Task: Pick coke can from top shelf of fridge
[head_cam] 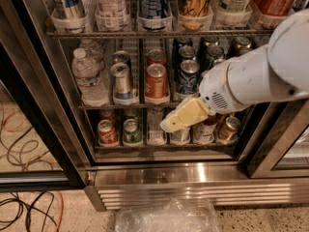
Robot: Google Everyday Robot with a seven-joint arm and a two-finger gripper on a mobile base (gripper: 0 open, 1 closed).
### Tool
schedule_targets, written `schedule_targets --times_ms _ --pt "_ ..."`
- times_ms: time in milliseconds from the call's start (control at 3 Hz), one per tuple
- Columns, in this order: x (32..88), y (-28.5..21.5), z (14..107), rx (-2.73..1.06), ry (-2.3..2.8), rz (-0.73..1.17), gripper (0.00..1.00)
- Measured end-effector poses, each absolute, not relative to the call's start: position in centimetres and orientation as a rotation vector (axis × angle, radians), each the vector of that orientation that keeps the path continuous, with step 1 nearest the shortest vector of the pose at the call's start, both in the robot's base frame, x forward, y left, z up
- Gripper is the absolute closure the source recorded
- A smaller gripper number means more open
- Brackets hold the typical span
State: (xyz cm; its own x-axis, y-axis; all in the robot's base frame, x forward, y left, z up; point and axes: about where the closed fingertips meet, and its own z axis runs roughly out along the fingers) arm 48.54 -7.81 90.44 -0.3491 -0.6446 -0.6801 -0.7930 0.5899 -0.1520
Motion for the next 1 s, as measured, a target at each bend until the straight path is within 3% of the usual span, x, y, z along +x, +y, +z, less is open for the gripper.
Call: schedule_targets --times_ms 333,1000 --pt "48.7 -5.3 87.2 -0.961 2.123 0.353 0.0" --pt "51.0 -1.7 85.1 -0.758 2.058 0.284 0.0"
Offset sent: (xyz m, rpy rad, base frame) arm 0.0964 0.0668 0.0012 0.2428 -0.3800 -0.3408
